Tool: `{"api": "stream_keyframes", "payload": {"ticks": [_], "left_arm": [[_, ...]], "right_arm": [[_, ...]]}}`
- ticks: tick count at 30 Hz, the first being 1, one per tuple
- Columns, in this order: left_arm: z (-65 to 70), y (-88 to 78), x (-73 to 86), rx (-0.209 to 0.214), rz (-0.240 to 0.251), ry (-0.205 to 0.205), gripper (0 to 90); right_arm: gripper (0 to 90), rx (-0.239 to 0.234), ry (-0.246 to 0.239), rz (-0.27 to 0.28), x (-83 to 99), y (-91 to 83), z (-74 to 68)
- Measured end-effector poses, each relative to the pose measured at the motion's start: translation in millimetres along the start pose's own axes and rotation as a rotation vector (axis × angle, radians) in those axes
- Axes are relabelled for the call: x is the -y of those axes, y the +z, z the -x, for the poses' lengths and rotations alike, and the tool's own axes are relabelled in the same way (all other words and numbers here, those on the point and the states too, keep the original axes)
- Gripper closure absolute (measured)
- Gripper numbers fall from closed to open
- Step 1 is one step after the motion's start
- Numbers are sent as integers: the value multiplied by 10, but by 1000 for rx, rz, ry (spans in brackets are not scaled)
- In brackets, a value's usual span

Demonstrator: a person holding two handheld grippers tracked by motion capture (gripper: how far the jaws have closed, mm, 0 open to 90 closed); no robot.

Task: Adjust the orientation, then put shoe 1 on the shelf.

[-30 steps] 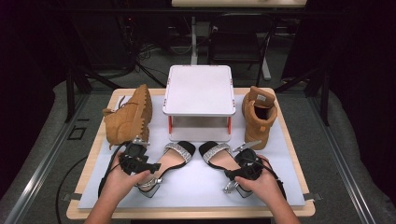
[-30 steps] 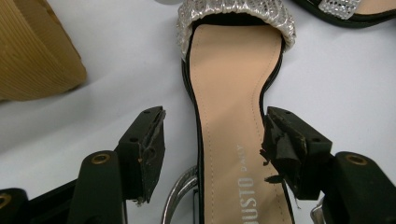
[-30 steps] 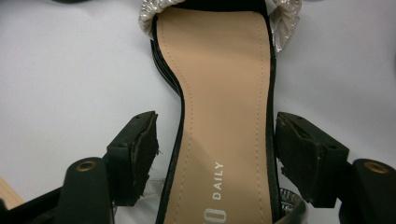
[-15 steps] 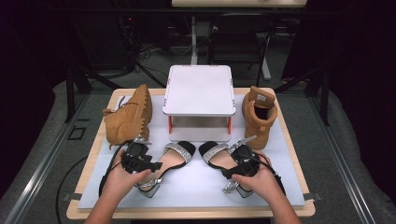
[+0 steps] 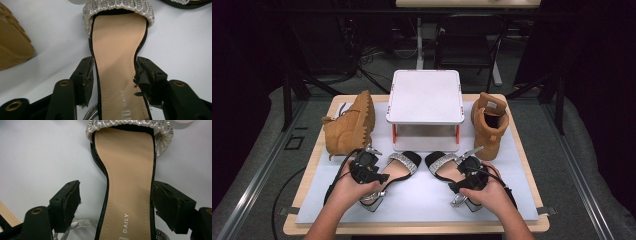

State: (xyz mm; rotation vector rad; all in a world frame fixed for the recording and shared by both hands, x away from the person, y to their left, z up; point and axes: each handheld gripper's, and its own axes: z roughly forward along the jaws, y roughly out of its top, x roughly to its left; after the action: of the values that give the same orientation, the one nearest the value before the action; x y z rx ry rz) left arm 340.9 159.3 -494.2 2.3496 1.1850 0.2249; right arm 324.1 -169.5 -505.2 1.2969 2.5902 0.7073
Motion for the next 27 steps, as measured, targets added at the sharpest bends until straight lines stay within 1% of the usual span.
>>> {"api": "stream_keyframes", "payload": {"ticks": [3,4,5,7,9,12,14,18,19,20,23,26,27], "left_arm": [[8,4,-27,-6,-16,3,482],[12,8,-34,-9,-20,9,463],[18,15,-37,-6,-26,13,435],[27,40,-38,-2,-53,17,397],[46,78,-31,-9,-83,25,360],[69,125,-16,-11,-102,40,359],[75,145,-13,-20,-107,45,358],[78,170,-12,-25,-114,44,350],[86,179,-14,-25,-120,46,350],[90,182,-19,-29,-125,51,351],[108,189,-37,-26,-141,52,348],[120,210,-44,-28,-163,50,345],[120,210,-44,-28,-163,50,345]], "right_arm": [[229,-6,-1,-2,-6,-4,-1],[228,3,-14,-17,-9,-8,-1],[229,2,-9,-9,-5,-1,-12],[228,2,-14,-12,-9,4,-21],[226,4,-25,-22,-13,6,-17],[226,5,-18,-16,-14,15,-21],[226,12,-24,-23,-14,14,-18],[226,22,-21,-20,-20,34,-24],[226,29,3,19,-9,69,-38],[226,37,-25,-24,-33,48,-22],[226,44,-24,-25,-44,60,-33],[229,55,-31,-39,-54,59,-34],[229,58,-15,-23,-47,73,-44]]}}
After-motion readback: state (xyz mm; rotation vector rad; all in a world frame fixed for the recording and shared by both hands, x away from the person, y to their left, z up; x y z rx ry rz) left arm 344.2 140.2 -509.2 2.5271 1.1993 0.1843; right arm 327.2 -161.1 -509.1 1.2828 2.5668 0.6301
